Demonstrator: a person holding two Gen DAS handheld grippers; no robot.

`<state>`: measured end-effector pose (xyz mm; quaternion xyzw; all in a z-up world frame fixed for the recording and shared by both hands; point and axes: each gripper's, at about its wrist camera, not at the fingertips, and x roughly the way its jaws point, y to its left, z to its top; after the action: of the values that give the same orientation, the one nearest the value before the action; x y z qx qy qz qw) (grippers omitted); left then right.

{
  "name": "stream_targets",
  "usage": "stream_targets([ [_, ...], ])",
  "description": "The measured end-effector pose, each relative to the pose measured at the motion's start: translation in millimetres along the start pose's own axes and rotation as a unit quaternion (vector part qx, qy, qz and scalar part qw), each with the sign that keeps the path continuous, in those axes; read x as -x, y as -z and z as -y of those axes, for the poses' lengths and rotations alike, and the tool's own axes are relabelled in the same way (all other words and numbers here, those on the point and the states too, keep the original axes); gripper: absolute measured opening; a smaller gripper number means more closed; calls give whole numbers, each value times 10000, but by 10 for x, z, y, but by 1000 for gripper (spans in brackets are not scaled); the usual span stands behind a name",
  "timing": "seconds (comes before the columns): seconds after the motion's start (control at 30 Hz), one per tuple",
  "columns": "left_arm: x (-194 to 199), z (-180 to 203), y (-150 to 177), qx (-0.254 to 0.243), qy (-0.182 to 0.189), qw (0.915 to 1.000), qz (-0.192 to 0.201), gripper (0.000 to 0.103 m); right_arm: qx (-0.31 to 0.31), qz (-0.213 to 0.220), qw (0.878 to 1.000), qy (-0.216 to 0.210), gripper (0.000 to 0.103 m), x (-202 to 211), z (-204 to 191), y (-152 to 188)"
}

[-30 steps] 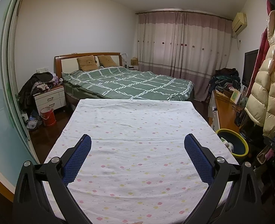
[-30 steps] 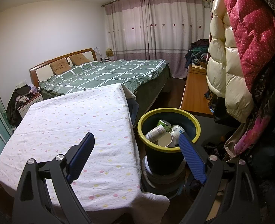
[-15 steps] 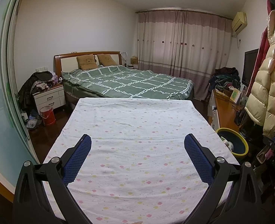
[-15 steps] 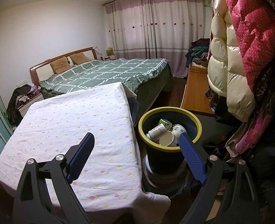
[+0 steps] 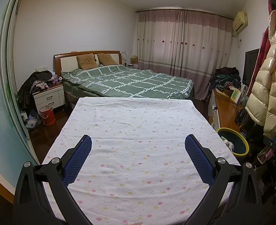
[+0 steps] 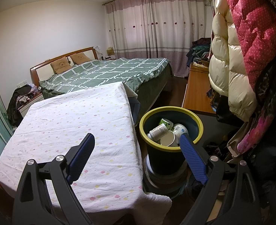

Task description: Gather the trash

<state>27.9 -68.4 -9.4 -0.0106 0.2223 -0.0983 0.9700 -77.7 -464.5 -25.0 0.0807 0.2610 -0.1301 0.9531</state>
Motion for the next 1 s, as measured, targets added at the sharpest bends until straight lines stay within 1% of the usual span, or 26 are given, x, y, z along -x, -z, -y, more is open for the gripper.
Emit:
stream_targets([
  [1.0, -43, 9, 55, -55, -29, 10000, -44, 98, -27, -31, 10000, -8, 87, -23, -15, 21],
])
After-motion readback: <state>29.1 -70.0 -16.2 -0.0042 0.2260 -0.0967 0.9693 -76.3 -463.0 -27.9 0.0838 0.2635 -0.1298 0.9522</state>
